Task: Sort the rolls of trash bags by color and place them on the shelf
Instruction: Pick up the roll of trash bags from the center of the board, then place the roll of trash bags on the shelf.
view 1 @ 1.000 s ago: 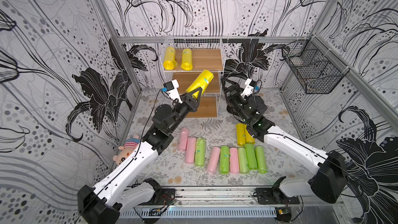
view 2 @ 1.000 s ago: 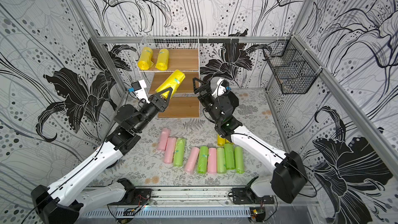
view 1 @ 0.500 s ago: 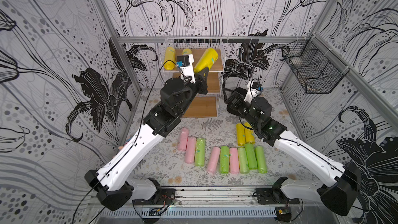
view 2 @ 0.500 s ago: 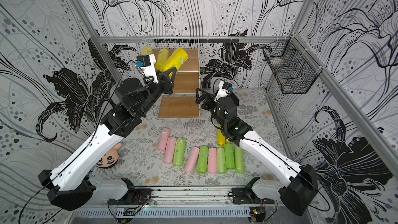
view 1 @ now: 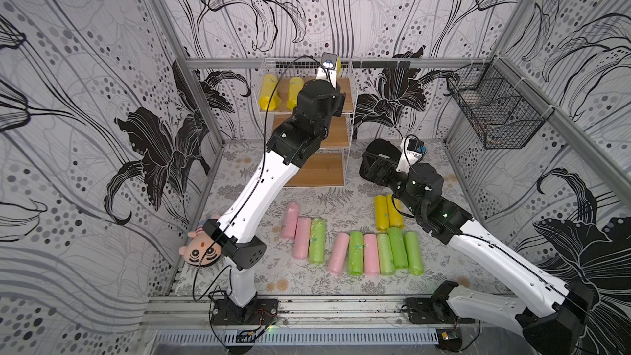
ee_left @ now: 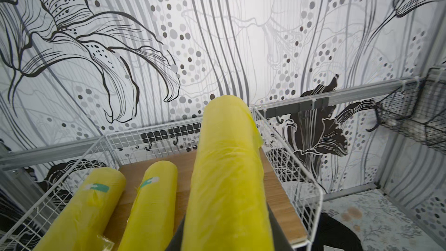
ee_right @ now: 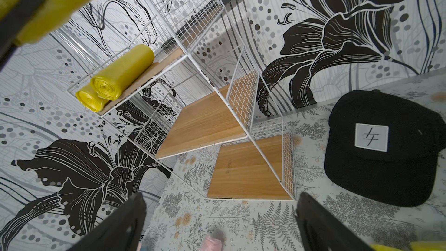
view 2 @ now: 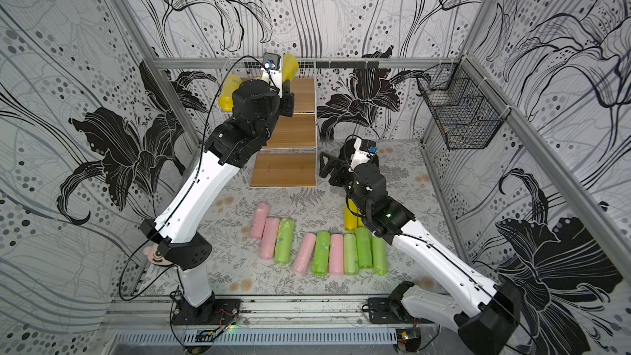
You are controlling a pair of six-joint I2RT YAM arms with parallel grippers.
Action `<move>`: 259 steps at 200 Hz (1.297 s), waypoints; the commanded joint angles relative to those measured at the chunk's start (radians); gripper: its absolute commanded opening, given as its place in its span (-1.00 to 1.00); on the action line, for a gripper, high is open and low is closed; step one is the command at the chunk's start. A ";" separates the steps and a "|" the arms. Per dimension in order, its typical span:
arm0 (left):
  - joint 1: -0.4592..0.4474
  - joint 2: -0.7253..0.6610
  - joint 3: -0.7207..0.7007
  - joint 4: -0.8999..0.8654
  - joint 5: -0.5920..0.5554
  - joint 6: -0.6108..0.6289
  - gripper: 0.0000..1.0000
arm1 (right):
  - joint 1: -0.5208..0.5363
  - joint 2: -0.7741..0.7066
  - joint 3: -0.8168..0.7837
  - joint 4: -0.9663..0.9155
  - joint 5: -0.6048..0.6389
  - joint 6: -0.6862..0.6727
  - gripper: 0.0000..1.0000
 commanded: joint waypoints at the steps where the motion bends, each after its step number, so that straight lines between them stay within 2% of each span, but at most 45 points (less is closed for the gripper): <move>1: 0.023 0.019 0.027 0.027 -0.071 0.080 -1.00 | -0.001 -0.025 -0.016 -0.016 0.027 -0.036 1.00; 95: 0.117 0.115 0.067 -0.041 -0.069 0.130 -1.00 | -0.002 -0.010 -0.033 -0.002 0.041 -0.017 1.00; 162: 0.168 0.118 0.055 -0.060 -0.069 0.147 -1.00 | -0.009 -0.007 -0.055 0.005 0.045 -0.006 1.00; 187: 0.176 0.123 0.050 -0.053 -0.061 0.165 -0.92 | -0.016 -0.003 -0.062 0.012 0.039 0.002 1.00; 259: 0.169 0.129 0.046 -0.059 -0.043 0.175 -0.42 | -0.029 -0.007 -0.082 0.018 0.021 0.030 1.00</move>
